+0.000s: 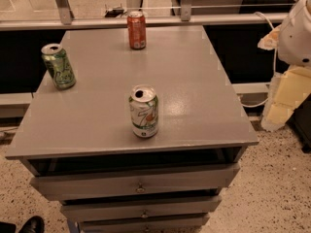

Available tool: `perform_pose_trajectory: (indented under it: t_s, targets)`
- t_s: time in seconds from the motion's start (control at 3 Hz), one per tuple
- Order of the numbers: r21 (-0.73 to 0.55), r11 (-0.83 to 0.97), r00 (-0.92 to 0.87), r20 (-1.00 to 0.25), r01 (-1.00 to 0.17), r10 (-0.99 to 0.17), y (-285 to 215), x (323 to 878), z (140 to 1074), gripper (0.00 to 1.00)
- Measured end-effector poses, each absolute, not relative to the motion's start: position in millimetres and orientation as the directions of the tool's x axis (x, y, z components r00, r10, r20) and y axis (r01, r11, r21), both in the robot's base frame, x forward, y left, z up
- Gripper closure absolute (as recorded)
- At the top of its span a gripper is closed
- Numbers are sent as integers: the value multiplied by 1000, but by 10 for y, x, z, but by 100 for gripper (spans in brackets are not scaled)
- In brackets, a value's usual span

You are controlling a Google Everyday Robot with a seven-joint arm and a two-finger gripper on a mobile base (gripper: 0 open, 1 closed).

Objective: Knock 7up can over

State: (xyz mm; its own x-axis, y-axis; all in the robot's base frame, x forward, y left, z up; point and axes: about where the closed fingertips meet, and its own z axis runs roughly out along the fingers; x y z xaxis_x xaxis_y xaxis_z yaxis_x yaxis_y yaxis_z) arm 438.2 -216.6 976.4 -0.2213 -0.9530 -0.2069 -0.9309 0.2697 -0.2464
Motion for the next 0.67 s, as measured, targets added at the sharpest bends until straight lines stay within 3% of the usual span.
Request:
perform_pose_trajectory:
  t_s: [0.33,0.67]
  targets:
    - [-245,270,-221,-212,-931,-952,-2160,4385,9758,0]
    - [-175,283,-200,-383,-943,-902,-1920,4493,9461,0]
